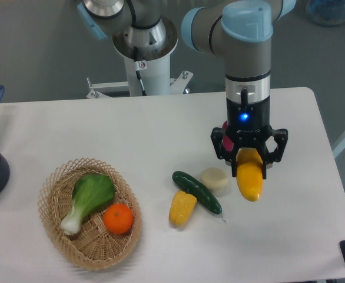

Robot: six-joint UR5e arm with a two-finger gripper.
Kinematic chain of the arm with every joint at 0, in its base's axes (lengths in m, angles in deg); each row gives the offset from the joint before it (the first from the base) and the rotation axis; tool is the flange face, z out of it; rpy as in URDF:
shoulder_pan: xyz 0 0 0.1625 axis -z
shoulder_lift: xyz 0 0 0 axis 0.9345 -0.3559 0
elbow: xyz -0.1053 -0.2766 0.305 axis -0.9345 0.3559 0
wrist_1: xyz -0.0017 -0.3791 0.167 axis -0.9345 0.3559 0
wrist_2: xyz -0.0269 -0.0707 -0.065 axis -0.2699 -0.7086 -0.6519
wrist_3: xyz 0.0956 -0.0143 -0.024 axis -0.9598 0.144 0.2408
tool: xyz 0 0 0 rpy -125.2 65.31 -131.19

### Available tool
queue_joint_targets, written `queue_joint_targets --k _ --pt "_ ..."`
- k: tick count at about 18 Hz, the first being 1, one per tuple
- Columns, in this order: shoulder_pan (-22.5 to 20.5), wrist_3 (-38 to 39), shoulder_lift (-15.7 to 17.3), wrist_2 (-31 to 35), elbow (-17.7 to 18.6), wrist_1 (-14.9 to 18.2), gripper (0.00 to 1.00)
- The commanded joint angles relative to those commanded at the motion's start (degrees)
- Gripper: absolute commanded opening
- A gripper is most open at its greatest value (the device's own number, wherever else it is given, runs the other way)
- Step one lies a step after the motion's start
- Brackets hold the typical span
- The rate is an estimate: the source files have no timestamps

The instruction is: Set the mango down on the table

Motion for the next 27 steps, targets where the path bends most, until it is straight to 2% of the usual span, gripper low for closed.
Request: queue_joint_targets --k 15,21,27 --pt "1.05 0.18 -1.05 0.53 0.61 -0.26 0.44" --pt "4.65 0.52 -5.79 7.11 0.27 -0.70 0.44" --pt "6.94 3.77 -11.68 7.29 -1.31 -2.11 0.44"
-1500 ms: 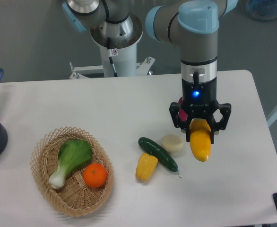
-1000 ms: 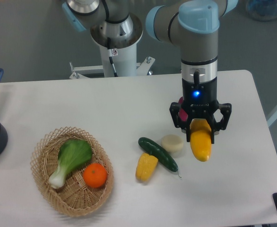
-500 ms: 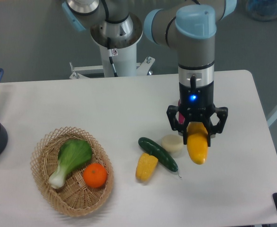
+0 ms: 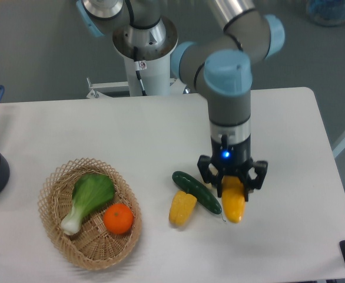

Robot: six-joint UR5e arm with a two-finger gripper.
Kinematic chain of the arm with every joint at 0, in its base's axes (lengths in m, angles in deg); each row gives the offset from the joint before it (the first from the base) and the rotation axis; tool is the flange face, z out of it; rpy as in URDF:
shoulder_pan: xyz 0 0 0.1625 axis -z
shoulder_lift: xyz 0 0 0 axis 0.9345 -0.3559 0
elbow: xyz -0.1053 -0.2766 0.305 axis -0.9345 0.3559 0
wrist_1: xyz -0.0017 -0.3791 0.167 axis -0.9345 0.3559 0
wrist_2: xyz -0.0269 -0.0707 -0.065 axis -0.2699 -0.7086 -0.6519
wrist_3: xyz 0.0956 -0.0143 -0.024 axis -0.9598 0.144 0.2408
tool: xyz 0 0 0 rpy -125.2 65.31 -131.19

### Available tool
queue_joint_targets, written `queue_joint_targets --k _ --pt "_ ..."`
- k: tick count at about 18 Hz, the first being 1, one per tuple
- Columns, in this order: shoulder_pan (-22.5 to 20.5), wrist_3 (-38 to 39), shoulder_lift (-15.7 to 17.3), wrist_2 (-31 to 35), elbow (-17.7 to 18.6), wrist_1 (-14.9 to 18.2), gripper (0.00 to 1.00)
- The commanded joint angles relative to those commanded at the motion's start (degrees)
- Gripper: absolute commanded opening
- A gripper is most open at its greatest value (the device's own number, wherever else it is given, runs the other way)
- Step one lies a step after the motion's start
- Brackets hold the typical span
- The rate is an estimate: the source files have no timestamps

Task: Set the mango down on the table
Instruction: 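Lower the held yellow mango toward the table beside the cucumber, then set the mango down on the table and hold it steady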

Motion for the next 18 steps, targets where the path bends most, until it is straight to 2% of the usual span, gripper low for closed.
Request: queue_joint_targets --k 8,13,18 --pt "2.47 9.76 -9.67 3.07 -6.59 -0.79 0.44" --pt "2.55 9.41 -12.84 3.08 -7.82 -1.15 0.45" --pt "2.73 9.68 -13.11 2.99 -7.04 -1.32 0.45"
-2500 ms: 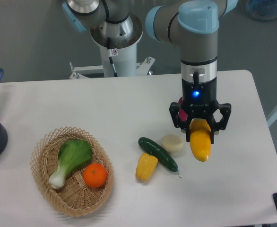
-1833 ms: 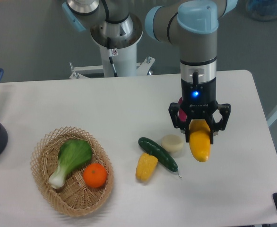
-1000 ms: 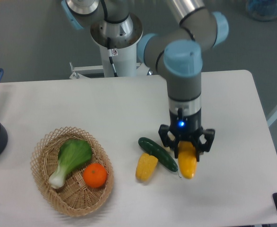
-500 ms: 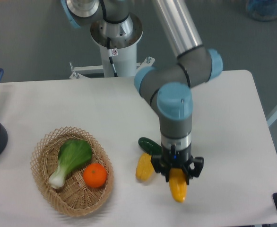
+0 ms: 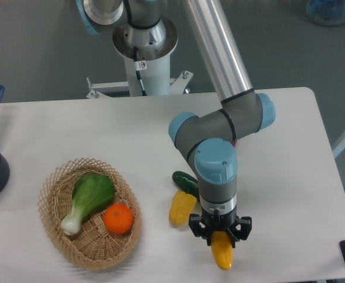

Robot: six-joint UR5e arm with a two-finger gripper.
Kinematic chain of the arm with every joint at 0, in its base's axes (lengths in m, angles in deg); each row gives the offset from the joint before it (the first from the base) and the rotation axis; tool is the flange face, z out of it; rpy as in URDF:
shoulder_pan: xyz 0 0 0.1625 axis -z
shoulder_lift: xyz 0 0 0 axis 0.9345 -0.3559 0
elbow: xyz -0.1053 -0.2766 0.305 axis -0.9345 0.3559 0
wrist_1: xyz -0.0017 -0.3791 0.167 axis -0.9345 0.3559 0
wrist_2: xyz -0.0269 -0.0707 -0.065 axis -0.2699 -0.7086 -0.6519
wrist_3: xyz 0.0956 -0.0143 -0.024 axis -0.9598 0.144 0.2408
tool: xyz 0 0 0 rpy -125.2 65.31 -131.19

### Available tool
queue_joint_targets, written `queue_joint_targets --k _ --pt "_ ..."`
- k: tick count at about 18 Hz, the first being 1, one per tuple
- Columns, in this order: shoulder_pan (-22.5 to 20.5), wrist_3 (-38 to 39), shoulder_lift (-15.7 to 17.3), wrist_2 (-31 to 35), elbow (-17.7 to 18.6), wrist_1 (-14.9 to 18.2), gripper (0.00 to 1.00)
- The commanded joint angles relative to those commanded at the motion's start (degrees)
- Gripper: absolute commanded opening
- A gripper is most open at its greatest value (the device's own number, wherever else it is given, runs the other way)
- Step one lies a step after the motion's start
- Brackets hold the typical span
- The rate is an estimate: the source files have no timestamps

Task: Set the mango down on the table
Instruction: 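Set the mango down on the table and hold it steady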

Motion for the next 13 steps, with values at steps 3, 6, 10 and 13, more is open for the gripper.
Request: queue_joint_targets --k 3,6,10,13 --pt "0.09 1.14 -0.26 -0.18 0.09 0.00 0.45" --pt "0.09 0.70 -0.53 -0.09 0.18 0.00 0.45" --pt "0.53 0.70 -1.05 0.09 0.18 0.00 0.45" --pt "0.53 0.70 -1.49 0.26 0.18 0.00 0.45"
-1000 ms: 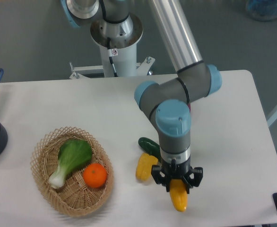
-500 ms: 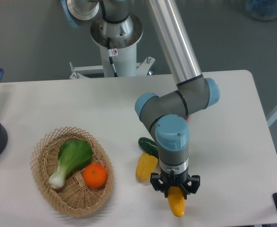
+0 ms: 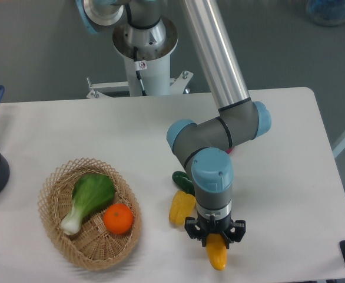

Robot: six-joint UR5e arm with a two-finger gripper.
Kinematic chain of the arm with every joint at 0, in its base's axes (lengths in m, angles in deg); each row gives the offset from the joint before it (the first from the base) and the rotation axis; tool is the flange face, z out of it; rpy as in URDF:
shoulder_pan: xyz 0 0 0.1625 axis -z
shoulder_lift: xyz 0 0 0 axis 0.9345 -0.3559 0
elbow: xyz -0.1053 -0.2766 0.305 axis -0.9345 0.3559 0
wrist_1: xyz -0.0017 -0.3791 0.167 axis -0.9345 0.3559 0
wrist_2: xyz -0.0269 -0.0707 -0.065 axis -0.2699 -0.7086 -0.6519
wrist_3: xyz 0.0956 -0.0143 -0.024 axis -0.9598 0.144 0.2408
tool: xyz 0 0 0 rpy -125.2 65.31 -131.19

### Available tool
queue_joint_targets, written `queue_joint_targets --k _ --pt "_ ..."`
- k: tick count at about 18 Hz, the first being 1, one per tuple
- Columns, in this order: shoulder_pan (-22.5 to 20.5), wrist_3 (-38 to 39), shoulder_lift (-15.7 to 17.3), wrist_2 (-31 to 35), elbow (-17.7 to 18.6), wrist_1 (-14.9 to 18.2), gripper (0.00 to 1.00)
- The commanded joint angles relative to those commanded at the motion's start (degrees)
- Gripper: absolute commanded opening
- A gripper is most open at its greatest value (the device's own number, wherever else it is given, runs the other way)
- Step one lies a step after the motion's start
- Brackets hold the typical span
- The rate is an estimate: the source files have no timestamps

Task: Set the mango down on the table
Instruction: 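Set the mango down on the table and hold it steady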

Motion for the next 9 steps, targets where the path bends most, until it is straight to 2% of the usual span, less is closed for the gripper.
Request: queue_joint_targets --k 9 --pt "0.00 -0.09 -0.09 0.00 0.09 0.00 0.45"
